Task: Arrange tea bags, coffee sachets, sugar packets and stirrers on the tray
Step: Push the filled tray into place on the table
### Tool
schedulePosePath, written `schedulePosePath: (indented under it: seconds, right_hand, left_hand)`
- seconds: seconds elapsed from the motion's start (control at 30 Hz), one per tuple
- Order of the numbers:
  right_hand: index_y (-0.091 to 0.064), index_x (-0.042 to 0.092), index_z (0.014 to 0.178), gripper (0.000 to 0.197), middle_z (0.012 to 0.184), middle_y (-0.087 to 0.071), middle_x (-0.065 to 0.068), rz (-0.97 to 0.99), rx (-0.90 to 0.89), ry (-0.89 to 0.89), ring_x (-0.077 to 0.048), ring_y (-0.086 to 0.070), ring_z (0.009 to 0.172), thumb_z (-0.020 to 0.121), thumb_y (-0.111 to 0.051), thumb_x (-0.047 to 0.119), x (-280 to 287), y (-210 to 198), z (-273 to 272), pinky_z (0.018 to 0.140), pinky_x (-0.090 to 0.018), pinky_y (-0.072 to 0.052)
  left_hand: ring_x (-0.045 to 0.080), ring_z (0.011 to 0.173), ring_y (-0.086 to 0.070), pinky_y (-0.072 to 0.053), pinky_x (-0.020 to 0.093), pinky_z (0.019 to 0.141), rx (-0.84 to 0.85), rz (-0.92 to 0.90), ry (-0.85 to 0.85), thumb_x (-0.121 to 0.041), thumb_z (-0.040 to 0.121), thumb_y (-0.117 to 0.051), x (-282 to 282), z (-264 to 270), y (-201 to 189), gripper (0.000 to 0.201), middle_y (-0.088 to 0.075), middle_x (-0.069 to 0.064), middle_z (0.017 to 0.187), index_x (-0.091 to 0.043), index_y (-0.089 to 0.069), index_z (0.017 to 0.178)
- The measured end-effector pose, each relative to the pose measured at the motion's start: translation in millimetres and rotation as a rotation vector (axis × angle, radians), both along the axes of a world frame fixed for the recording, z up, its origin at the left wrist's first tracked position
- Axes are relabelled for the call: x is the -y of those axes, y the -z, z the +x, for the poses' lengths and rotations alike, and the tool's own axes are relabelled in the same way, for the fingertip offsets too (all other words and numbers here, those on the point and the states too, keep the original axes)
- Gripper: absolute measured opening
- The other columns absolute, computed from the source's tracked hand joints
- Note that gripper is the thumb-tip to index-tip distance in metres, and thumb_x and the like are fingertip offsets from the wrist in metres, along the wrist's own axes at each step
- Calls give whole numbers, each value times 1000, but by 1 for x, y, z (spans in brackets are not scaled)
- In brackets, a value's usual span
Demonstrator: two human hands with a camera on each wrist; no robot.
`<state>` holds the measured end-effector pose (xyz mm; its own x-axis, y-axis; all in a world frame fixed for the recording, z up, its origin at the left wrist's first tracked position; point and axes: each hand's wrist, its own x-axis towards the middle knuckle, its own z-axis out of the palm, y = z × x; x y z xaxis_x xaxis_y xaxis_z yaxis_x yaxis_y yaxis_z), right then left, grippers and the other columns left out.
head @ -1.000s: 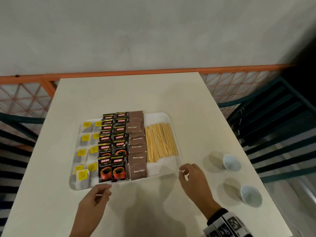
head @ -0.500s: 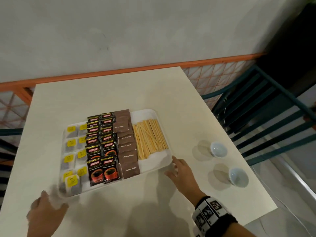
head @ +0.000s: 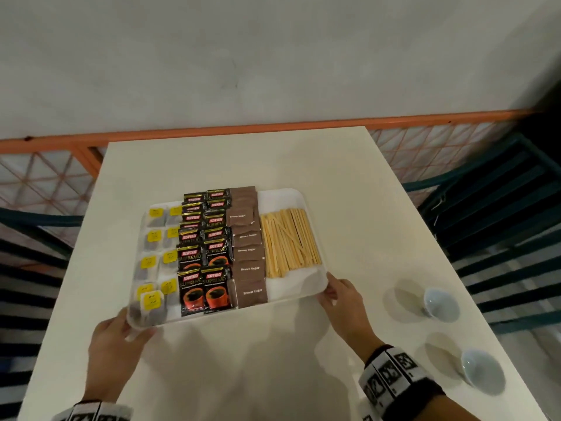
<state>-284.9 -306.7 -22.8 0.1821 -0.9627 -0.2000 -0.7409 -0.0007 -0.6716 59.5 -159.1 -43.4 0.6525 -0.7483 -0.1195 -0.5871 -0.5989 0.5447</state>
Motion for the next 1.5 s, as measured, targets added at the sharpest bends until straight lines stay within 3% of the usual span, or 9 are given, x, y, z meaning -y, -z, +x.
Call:
schedulePosePath:
  seconds: [0.27,0.5,0.7,1.07,1.17,1.23,1.33,1.43,1.5]
  right_hand:
    - [-55,11,120,29,92,-48,-4,-24,-21,-67,-19,-50,84,91,-53,17,49,-1,36,77,-20,-37]
    - [-55,8,118,28,90,-47,-4,-32,-55,-96,-19,-49,83,90,-53,14,77,0,54,77,-21,-37]
    - [-54,9,119,28,92,-47,-3,-32,-54,-92,-16,-48,83,92,-51,16,81,0,61,75,-19,-37]
    - [-53,10,121,31,105,-56,-11,-1,-45,-80,-16,-49,89,91,-50,12,78,-3,61,77,-20,-38]
    - [-47,12,128,40,111,-54,-9,41,-14,-74,-17,-50,97,89,-53,11,72,-5,61,82,-22,-41]
    - [-43,12,133,46,113,-51,-7,36,2,-72,-16,-49,99,89,-54,11,61,-9,56,86,-22,-40]
    - [-46,11,133,45,119,-52,-7,-9,-23,-75,-10,-45,96,89,-55,12,38,-15,35,88,-19,-39]
    - [-58,14,120,31,109,-56,0,-67,-50,-69,-7,-50,87,90,-56,14,14,-28,2,80,-16,-40]
    - [-64,16,111,23,97,-55,7,-105,-69,-70,-6,-51,84,89,-57,14,-4,-39,-28,77,-13,-43]
  left_hand:
    - [41,84,-58,-43,41,71,31,21,28,-12,71,-79,38,40,3,29,-66,22,82,-2,-65,94]
    - [40,94,-57,-45,45,81,8,30,13,-16,73,-77,69,64,3,32,-66,21,90,-4,-64,100]
    - [37,94,-59,-48,49,83,-70,36,7,-22,73,-78,77,74,5,32,-67,15,89,-11,-63,100]
    - [38,99,-58,-47,50,88,-147,59,-32,-24,73,-76,79,67,-7,35,-65,18,96,-10,-64,102]
    - [50,95,-52,-41,57,88,41,52,28,-14,82,-64,81,46,-17,26,-55,31,94,2,-63,102]
    - [56,101,-45,-39,65,87,136,60,12,-14,80,-66,81,29,-22,44,-46,40,110,0,-55,120]
    - [54,113,-40,-35,61,94,84,39,6,-10,74,-73,83,-11,-29,68,-37,34,132,0,-43,134]
    - [46,114,-47,-38,55,95,55,-66,247,-11,76,-69,90,-68,-35,48,-47,27,126,-4,-58,122]
    - [36,116,-49,-37,44,100,-61,-74,421,-12,82,-63,93,-113,-42,36,-48,18,126,-7,-61,117]
